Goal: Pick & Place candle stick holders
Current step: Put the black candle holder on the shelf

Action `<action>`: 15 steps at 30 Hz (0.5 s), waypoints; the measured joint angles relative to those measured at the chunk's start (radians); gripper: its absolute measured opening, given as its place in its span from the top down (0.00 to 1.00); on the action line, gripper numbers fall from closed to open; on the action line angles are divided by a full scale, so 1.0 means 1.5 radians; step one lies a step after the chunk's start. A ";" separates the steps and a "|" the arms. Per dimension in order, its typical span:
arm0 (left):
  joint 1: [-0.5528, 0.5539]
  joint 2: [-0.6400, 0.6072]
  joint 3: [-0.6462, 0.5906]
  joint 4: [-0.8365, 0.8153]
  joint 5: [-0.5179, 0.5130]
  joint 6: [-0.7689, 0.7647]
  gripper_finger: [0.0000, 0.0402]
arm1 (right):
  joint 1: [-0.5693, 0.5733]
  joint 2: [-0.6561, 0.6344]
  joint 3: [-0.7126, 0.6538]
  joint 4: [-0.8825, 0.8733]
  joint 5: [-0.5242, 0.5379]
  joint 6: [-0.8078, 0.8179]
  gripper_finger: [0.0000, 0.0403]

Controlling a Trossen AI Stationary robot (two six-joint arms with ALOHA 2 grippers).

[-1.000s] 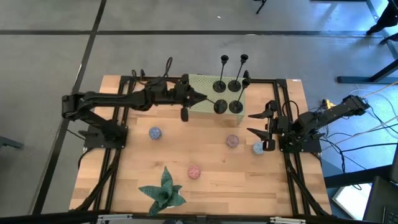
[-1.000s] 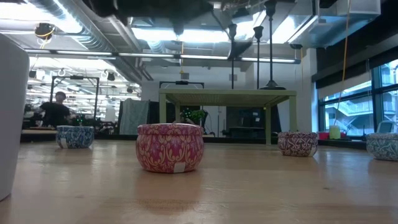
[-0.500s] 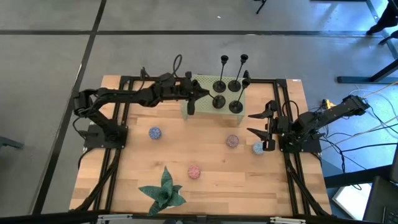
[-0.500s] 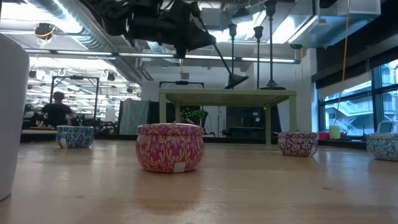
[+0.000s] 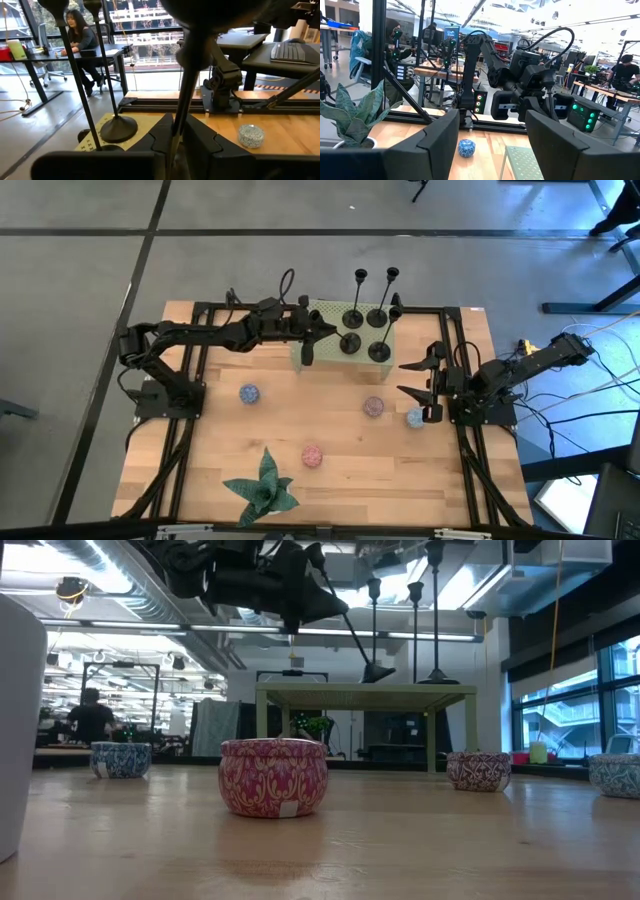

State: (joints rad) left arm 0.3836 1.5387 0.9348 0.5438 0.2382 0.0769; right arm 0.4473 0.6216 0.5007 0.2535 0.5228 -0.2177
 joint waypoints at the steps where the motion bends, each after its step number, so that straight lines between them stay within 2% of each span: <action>1: 0.000 0.000 0.000 0.000 0.000 0.000 0.90 | 0.000 0.000 0.000 0.000 0.000 0.000 0.42; 15: 0.000 0.000 0.000 0.000 -0.001 0.016 0.80 | 0.000 0.000 0.000 0.000 0.000 0.000 0.42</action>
State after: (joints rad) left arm 0.3836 1.5387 0.9348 0.5434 0.2375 0.1005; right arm 0.4470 0.6216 0.5007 0.2535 0.5228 -0.2180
